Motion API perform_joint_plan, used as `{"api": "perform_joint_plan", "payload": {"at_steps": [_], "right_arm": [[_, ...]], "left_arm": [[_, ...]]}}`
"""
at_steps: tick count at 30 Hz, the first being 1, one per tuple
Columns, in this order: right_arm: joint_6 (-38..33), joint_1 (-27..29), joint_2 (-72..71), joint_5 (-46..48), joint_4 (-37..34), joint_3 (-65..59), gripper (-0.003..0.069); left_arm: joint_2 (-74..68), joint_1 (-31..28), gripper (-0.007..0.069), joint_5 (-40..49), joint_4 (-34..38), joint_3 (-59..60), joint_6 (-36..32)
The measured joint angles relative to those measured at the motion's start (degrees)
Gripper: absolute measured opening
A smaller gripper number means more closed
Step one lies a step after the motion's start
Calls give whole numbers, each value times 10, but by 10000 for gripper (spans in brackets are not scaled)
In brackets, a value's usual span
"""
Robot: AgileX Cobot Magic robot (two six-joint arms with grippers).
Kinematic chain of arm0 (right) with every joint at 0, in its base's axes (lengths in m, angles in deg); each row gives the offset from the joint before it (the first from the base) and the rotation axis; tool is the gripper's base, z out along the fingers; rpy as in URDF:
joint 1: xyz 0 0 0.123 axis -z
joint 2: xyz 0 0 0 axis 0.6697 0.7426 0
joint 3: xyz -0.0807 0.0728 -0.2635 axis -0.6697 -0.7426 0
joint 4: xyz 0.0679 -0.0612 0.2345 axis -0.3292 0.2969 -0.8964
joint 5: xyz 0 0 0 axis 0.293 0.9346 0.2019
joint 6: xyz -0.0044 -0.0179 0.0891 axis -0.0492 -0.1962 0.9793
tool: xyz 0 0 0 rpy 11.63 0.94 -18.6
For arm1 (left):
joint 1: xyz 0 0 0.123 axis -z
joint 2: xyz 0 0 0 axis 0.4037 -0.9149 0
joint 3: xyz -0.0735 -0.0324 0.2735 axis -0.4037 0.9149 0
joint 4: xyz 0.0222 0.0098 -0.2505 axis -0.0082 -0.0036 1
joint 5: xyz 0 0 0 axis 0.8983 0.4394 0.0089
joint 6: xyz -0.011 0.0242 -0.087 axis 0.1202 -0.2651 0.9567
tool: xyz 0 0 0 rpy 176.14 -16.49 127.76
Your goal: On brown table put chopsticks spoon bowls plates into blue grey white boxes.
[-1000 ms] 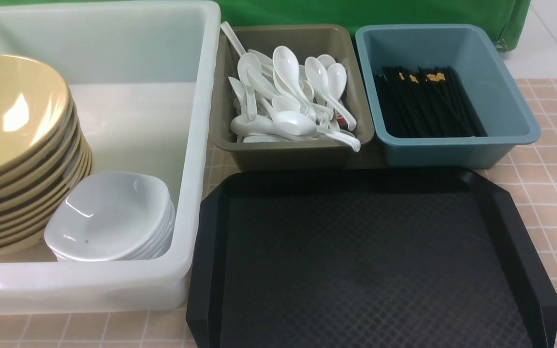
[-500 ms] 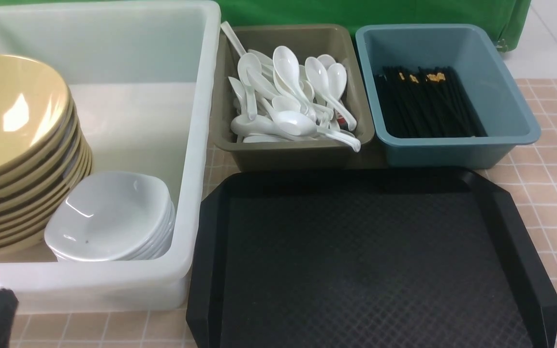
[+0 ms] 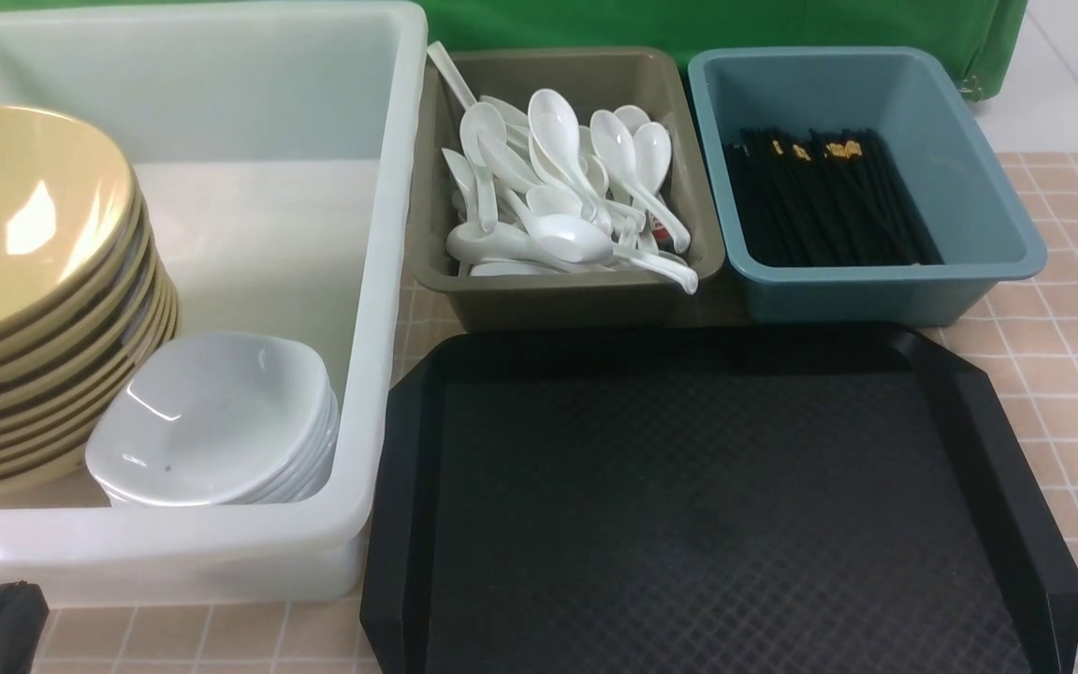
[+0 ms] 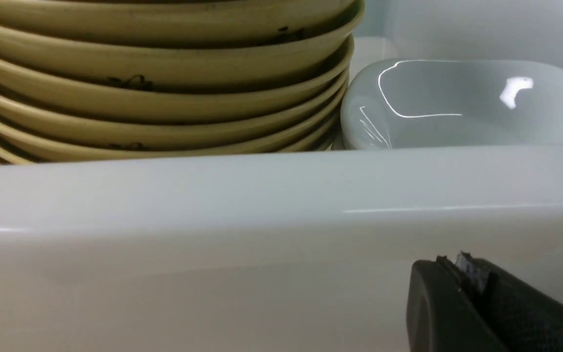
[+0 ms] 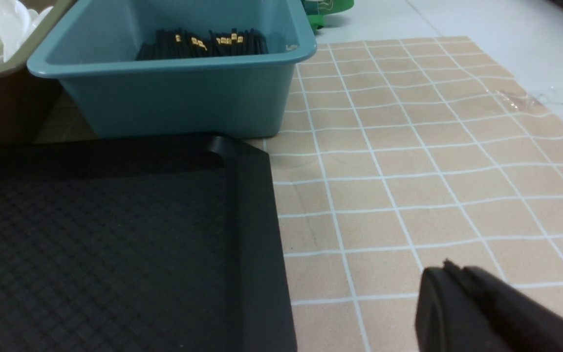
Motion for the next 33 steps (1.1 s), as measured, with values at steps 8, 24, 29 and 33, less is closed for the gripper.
{"api": "perform_joint_plan", "payload": {"at_steps": [8,24,29,33], "right_arm": [[1,0,0,0,0,0,60],[1,0,0,0,0,0,78],[1,0,0,0,0,0,78],[2,0,0,0,0,0,81]], "left_arm": [[0,-22,1,0,-3,0,0],[0,-26,1,0,-4,0,0],[0,-26,1,0,-4,0,0],[0,-26,1,0,-4,0,0]]}}
